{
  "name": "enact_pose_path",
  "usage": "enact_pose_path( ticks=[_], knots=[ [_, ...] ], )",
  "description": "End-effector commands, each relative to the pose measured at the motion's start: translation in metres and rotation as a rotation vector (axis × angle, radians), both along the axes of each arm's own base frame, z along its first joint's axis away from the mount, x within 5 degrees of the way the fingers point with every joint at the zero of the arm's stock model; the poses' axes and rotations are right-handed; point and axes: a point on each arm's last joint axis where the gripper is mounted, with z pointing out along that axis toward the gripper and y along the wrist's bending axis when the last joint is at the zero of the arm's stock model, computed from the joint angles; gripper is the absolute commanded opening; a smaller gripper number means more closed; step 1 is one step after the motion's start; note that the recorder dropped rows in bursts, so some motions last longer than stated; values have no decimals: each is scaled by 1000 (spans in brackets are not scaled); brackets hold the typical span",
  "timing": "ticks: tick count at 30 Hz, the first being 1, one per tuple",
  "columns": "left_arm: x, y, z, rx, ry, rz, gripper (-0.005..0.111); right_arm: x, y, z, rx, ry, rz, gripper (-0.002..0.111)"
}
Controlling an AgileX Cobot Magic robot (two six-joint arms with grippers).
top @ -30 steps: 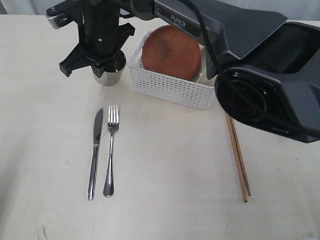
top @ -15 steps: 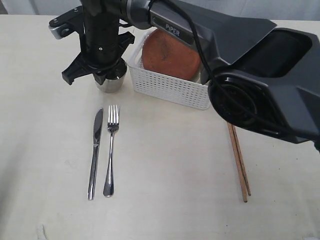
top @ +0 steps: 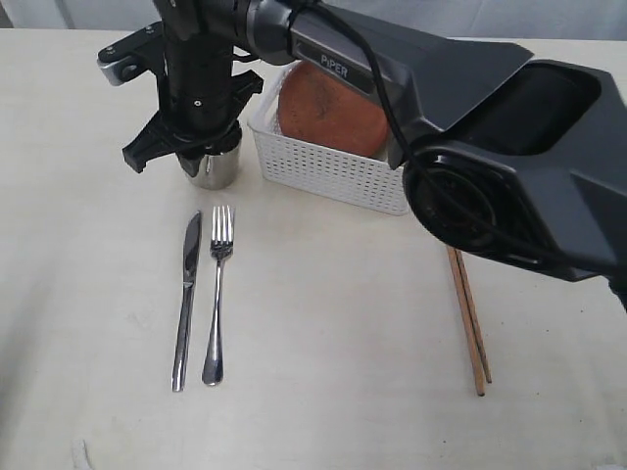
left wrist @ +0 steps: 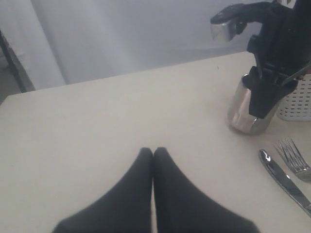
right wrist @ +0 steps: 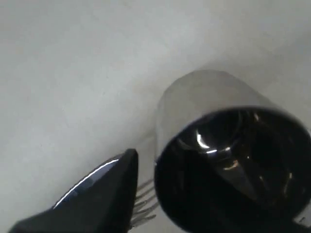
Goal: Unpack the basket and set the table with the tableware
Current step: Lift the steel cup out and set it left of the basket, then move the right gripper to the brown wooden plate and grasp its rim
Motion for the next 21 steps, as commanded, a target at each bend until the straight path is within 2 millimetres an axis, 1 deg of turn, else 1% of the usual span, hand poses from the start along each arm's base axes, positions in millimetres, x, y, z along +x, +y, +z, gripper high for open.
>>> enact_pose_path(
  ticks=[1, 5, 12, 15, 18, 20, 21],
  knots=[
    [0, 0, 0, -1, -9, 6, 0, 1, -1, 11, 8, -34, 6, 41],
    [0, 0, 0, -1, -9, 6, 0, 2, -5, 27, 7, -79, 4, 41],
    [0, 0, 0, -1, -9, 6, 0, -1, -13, 67, 46, -150, 0, 41],
    [0, 0, 0, -1, -9, 6, 0, -2, -17, 80, 51, -183, -17, 41],
    [0, 0, 0, -1, -9, 6, 0, 2, -28, 97, 86, -195, -125, 41],
    [0, 0, 0, -1, -9, 6, 0, 9, -37, 103, 117, -178, -172, 41],
    [0, 0, 0, -1, -9, 6, 0, 15, -46, 109, 137, -174, -196, 41]
  ],
)
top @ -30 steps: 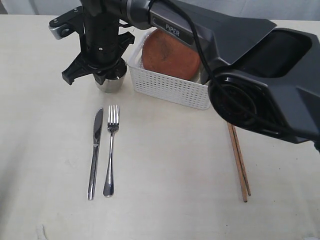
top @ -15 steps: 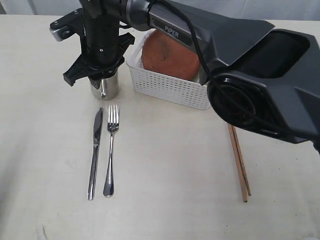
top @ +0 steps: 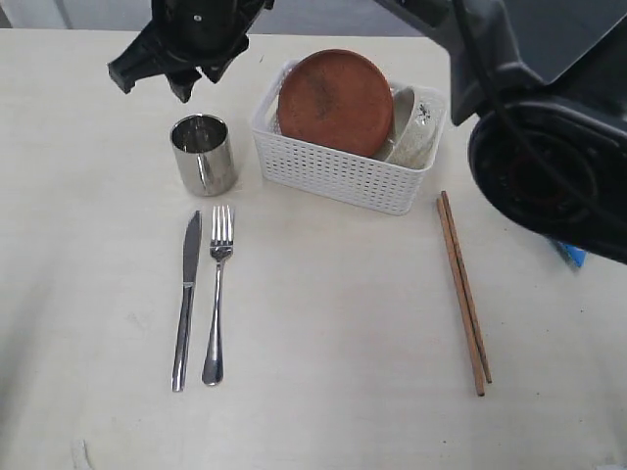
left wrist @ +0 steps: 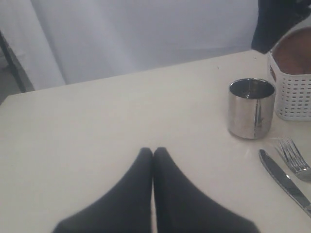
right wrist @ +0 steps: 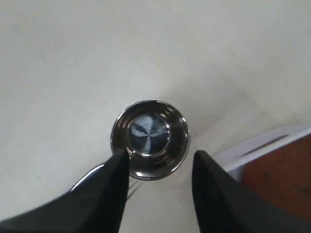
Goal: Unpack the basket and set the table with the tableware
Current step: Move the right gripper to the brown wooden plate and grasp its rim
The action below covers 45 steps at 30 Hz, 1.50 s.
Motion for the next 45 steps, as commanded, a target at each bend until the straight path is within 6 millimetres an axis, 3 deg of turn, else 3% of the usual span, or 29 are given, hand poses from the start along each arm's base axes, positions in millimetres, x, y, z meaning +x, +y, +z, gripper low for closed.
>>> enact_pose_path(
  ticks=[1, 7, 13, 18, 26, 33, 45],
  knots=[
    [0, 0, 0, -1, -9, 6, 0, 20, -31, 28, 83, -8, -117, 41],
    [0, 0, 0, -1, -9, 6, 0, 40, -85, 48, 97, -7, -217, 41],
    [0, 0, 0, -1, -9, 6, 0, 59, -155, 23, 0, 84, -333, 41],
    [0, 0, 0, -1, -9, 6, 0, 74, -197, 7, 8, 157, -328, 41],
    [0, 0, 0, -1, -9, 6, 0, 86, -218, -6, 79, 214, -269, 49],
    [0, 0, 0, -1, -9, 6, 0, 91, -211, -29, 79, 239, -105, 49],
    [0, 0, 0, -1, -9, 6, 0, 105, -203, -44, 109, 131, -14, 49]
  ],
)
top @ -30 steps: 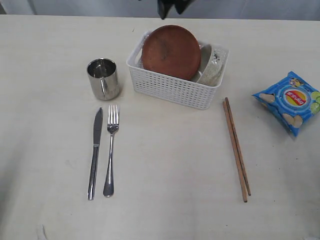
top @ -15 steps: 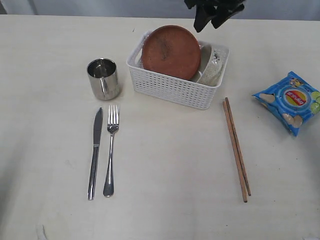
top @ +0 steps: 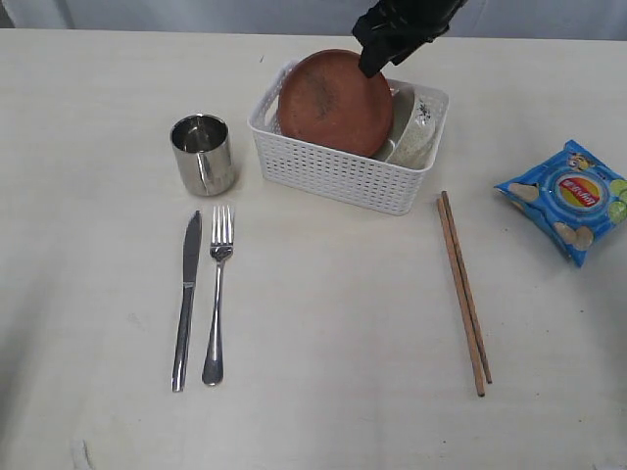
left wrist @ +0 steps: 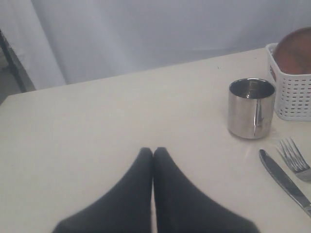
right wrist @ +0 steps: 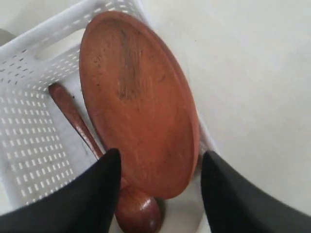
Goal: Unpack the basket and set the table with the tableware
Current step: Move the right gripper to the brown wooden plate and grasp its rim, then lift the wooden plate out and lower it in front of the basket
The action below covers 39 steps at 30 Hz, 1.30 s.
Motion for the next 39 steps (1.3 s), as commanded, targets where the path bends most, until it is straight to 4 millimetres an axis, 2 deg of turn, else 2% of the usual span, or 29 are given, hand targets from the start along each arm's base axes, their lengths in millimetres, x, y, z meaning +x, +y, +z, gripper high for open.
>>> enact_pose_path(
  ticks=[1, 8, 15, 18, 24, 25, 26, 32, 39],
  knots=[
    [0, 0, 0, -1, -9, 6, 0, 7, 1, -12, 7, -24, 14, 49],
    [0, 0, 0, -1, -9, 6, 0, 10, 5, -25, 25, -10, 20, 49],
    [0, 0, 0, -1, -9, 6, 0, 9, 9, -25, 74, 1, 37, 49],
    [0, 0, 0, -1, -9, 6, 0, 8, 9, -25, 72, 10, 41, 41],
    [0, 0, 0, -1, -9, 6, 0, 5, 9, -26, 63, 35, 60, 10],
    [0, 0, 0, -1, -9, 6, 0, 5, 9, -26, 63, 35, 60, 2],
    [0, 0, 0, -1, -9, 6, 0, 5, 9, -25, 64, 33, 60, -1],
    [0, 0, 0, -1, -9, 6, 0, 3, 8, -16, 64, 22, 63, -1],
    [0, 0, 0, -1, -9, 6, 0, -3, 6, 10, 73, -27, 67, -1]
  ],
)
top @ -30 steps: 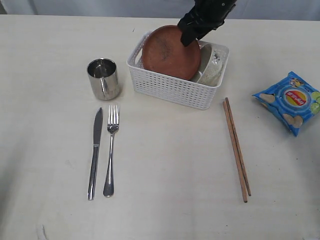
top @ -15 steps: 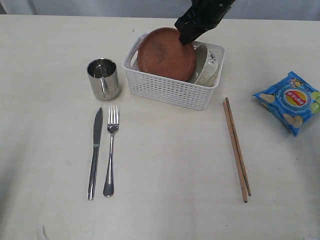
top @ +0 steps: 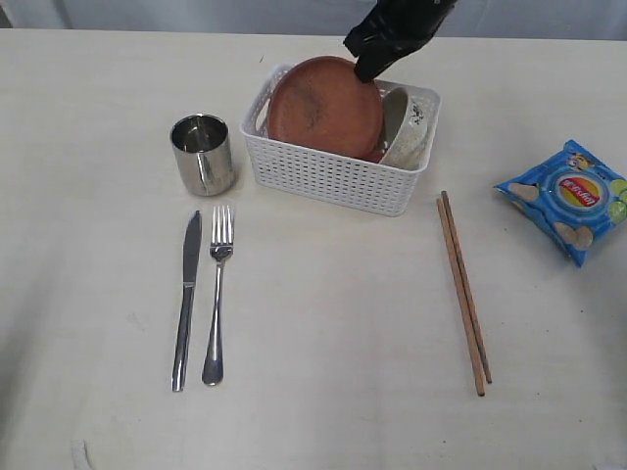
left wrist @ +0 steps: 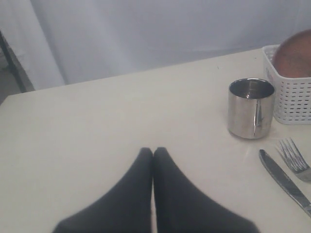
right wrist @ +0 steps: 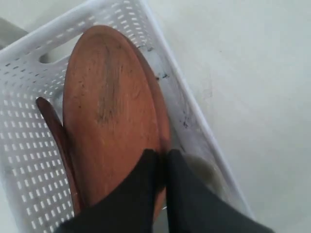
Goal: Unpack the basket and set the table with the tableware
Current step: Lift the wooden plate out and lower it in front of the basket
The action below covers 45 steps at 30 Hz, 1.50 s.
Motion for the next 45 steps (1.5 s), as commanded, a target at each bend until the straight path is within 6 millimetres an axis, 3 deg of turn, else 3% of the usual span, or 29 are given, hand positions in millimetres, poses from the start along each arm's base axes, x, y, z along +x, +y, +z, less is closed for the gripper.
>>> enact_pose_path(
  ticks=[1, 9, 15, 18, 21, 22, 26, 29, 33, 37, 45],
  knots=[
    [0, 0, 0, -1, -9, 6, 0, -5, -4, 26, 5, -54, 3, -1],
    [0, 0, 0, -1, -9, 6, 0, -18, -22, 86, -57, -218, -106, -1],
    [0, 0, 0, -1, -9, 6, 0, -43, -36, 134, -50, -253, -201, -1],
    [0, 0, 0, -1, -9, 6, 0, -57, -66, 157, -20, -203, -317, -1],
    [0, 0, 0, -1, -9, 6, 0, -68, -83, 173, 99, -177, -378, -1],
    [0, 0, 0, -1, -9, 6, 0, -82, -88, 175, 149, -142, -394, -1],
    [0, 1, 0, 6, -10, 6, 0, -128, -90, 148, 139, 5, -410, -1],
    [0, 1, 0, 6, -10, 6, 0, -168, -81, 107, 244, 219, -382, -1],
    [0, 1, 0, 6, -10, 6, 0, -194, -82, 60, 231, 391, -388, -1],
    [0, 1, 0, 6, -10, 6, 0, -209, -83, 20, 236, 461, -450, -1],
    [0, 1, 0, 6, -10, 6, 0, -217, -65, -8, 259, 422, -494, -1]
  ],
)
